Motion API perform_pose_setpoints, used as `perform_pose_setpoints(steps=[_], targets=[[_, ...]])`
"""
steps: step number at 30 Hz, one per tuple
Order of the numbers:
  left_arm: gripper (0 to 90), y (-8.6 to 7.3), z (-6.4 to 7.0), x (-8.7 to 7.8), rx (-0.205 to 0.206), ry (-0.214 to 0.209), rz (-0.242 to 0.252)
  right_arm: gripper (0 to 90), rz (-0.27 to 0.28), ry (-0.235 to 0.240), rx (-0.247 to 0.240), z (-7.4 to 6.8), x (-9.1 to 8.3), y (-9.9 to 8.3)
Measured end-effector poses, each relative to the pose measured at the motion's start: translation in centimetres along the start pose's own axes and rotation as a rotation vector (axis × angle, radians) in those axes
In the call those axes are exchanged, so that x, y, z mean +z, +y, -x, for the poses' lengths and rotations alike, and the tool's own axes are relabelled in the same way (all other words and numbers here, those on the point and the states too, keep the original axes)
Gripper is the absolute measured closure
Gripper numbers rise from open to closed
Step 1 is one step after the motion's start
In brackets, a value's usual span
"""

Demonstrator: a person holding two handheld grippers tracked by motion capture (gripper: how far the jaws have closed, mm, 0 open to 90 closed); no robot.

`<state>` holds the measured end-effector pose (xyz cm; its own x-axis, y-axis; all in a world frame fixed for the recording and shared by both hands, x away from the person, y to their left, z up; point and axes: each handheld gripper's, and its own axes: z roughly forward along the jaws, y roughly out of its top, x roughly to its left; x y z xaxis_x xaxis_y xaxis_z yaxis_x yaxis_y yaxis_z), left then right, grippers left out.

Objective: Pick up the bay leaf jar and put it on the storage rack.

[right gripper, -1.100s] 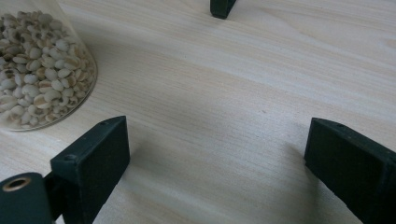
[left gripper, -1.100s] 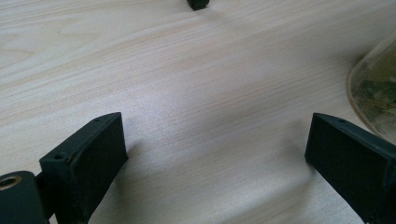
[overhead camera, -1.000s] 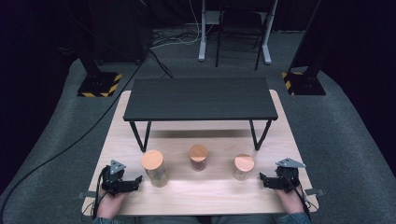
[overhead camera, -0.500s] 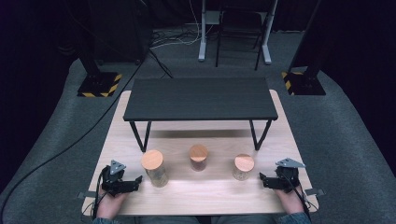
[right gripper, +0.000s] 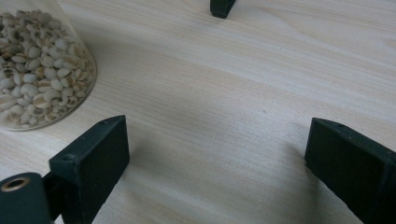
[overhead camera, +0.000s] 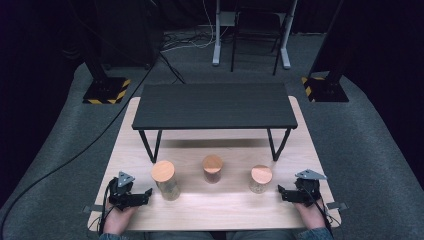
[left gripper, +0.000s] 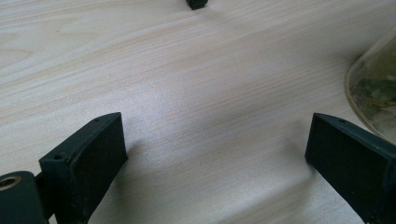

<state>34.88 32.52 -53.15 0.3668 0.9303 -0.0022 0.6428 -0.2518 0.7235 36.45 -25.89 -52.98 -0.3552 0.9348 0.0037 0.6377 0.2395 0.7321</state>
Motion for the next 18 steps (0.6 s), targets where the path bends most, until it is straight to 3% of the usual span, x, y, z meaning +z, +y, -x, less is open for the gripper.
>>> perform_pose_setpoints(steps=[18], targets=[[5.3,-0.05,-0.11,-0.1,0.002,-0.002,0.0,5.5,0.0,0.001,0.0,0.01,0.01,0.01]])
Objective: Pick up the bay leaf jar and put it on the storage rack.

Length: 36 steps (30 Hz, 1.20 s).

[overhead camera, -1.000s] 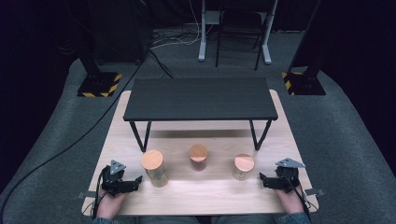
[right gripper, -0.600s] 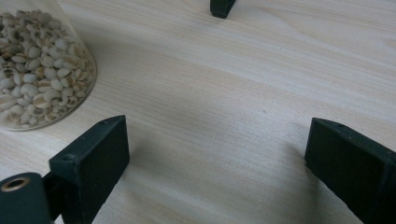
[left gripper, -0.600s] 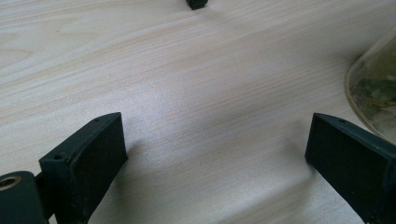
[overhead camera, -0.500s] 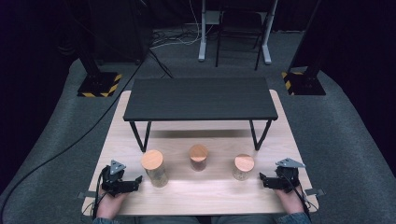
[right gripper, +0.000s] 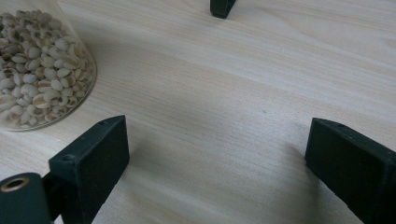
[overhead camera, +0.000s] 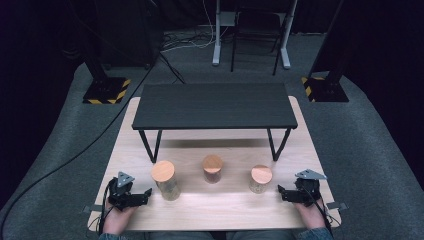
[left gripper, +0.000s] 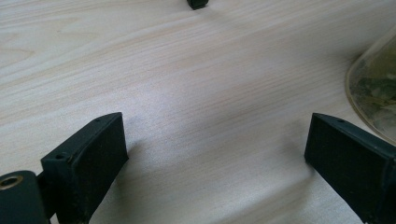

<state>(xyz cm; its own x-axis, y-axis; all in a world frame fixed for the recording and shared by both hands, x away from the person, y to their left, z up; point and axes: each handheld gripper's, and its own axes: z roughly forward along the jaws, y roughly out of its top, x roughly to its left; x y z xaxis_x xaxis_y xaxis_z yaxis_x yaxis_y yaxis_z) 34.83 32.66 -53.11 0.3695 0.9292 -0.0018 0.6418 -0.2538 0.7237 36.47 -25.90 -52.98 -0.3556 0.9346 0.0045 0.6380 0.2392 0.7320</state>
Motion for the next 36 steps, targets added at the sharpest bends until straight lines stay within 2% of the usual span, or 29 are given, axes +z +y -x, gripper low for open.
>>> perform_pose_setpoints(steps=[7,12,18,20,23,36], targets=[[6.1,0.0,-0.3,-0.4,-0.011,-0.003,0.009,5.4,0.0,0.0,0.0,0.0,0.0,0.0],[6.2,0.0,-0.6,-0.9,-0.034,-0.011,0.026,5.4,0.0,0.001,0.0,0.0,0.0,0.0],[7.0,0.2,-0.6,-1.7,-0.022,-0.023,0.036,5.5,0.0,0.0,-0.001,0.0,0.0,0.0],[7.0,0.3,-0.5,-2.0,0.004,-0.02,0.035,5.4,0.0,0.0,0.0,0.0,0.0,0.0],[6.8,0.6,-0.3,-2.6,0.017,-0.019,0.046,5.4,0.001,0.001,0.0,0.0,0.0,0.0],[6.9,1.6,0.4,-4.9,0.04,-0.044,0.093,5.4,0.0,0.001,0.0,0.0,0.0,0.0]])
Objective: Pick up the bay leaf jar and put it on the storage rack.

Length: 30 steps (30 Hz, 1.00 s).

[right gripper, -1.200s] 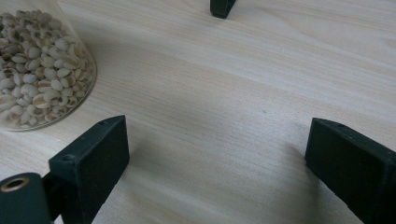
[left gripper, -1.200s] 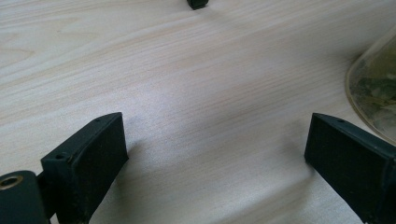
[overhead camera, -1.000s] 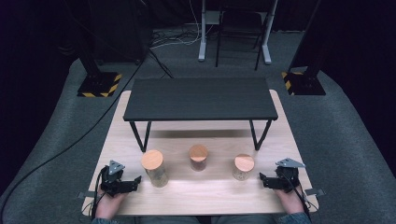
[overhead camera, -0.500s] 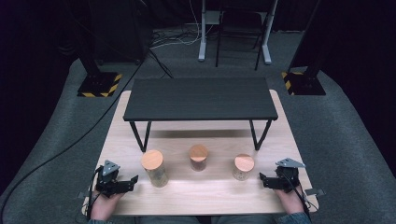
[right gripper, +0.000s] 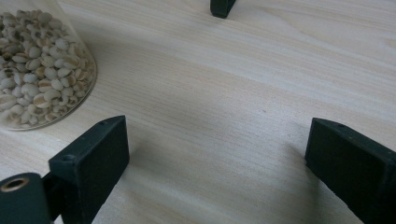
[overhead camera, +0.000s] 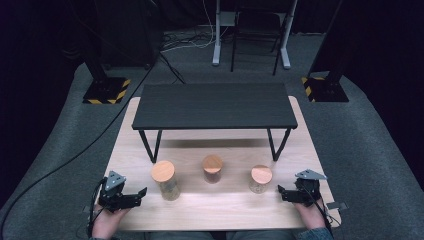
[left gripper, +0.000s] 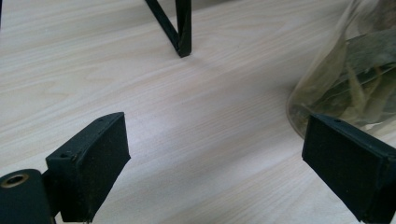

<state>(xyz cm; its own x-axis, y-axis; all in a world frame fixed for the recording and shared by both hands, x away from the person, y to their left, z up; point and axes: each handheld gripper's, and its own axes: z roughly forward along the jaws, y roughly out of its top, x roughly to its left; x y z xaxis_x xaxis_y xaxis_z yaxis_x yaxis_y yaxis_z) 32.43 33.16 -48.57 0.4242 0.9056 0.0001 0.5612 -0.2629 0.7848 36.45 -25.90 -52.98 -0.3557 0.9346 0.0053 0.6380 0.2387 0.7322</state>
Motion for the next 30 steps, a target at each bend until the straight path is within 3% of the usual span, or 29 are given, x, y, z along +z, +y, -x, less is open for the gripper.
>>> perform_pose_setpoints(steps=[14,18,23,30], targets=[[7.2,1.1,0.8,-1.6,-0.003,-0.067,0.054,5.4,0.0,0.0,0.0,0.0,0.0,0.0],[7.2,1.4,1.2,-1.9,-0.015,-0.113,0.073,5.4,0.0,0.0,0.0,0.0,0.0,0.0],[7.3,1.8,1.7,-2.2,0.006,-0.127,0.074,5.4,0.0,0.0,0.0,0.0,0.0,0.0],[7.3,2.2,2.2,-2.5,0.006,-0.15,0.1,5.4,0.0,-0.001,-0.001,0.0,0.0,0.0]])
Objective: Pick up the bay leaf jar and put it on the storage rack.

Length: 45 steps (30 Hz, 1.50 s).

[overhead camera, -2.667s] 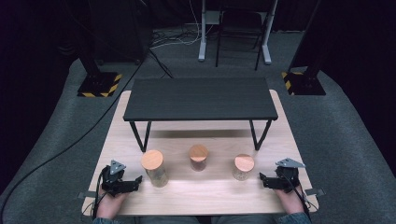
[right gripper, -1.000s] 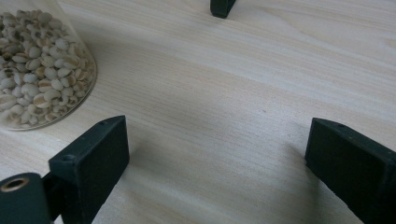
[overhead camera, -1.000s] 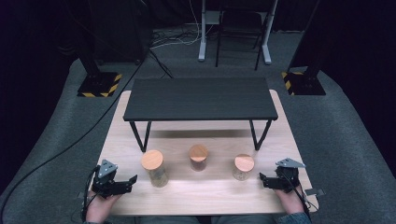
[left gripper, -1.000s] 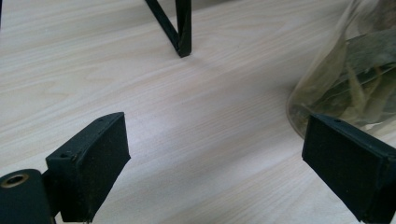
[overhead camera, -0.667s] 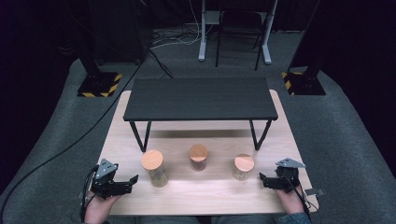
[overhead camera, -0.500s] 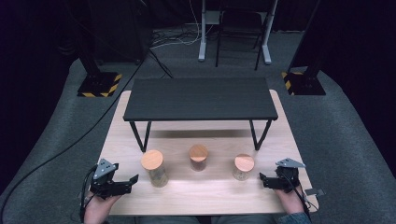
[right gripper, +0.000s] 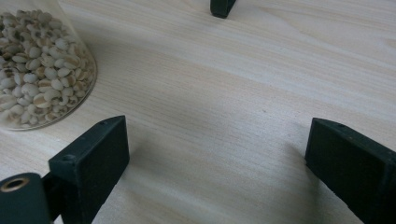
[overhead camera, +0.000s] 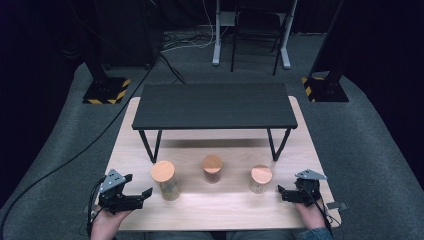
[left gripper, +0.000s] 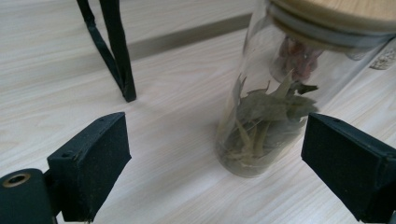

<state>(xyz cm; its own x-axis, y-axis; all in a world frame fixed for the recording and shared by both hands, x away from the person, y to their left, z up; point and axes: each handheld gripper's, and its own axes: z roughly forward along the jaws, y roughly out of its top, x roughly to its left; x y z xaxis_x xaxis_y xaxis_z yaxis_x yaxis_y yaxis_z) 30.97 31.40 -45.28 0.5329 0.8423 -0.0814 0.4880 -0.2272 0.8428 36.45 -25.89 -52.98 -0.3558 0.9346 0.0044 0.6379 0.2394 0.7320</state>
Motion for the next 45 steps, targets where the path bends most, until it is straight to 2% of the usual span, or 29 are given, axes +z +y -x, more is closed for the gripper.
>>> perform_pose_setpoints(steps=[11,17,30,36,38,41,45], targets=[[7.3,0.8,1.7,0.4,0.032,-0.047,0.004,5.1,-0.001,0.0,0.0,0.0,0.0,0.0],[7.2,0.9,2.3,0.9,0.03,-0.072,0.003,5.1,-0.001,0.0,0.0,0.0,0.0,0.0],[7.1,1.1,3.7,2.8,0.05,-0.081,-0.005,5.0,-0.002,0.0,-0.001,-0.1,0.0,0.0],[7.1,1.1,4.0,3.5,0.052,-0.083,-0.002,5.0,-0.002,0.0,-0.001,-0.1,0.0,0.0],[7.2,1.1,4.1,3.8,0.064,-0.078,0.0,5.0,-0.001,0.0,-0.001,-0.1,0.0,0.0],[7.2,1.2,4.1,4.1,0.052,-0.08,0.009,5.0,-0.002,0.0,-0.001,-0.1,0.0,0.0],[7.2,1.3,4.3,4.5,0.058,-0.073,0.016,5.0,-0.001,0.0,-0.001,-0.1,0.0,0.0]])
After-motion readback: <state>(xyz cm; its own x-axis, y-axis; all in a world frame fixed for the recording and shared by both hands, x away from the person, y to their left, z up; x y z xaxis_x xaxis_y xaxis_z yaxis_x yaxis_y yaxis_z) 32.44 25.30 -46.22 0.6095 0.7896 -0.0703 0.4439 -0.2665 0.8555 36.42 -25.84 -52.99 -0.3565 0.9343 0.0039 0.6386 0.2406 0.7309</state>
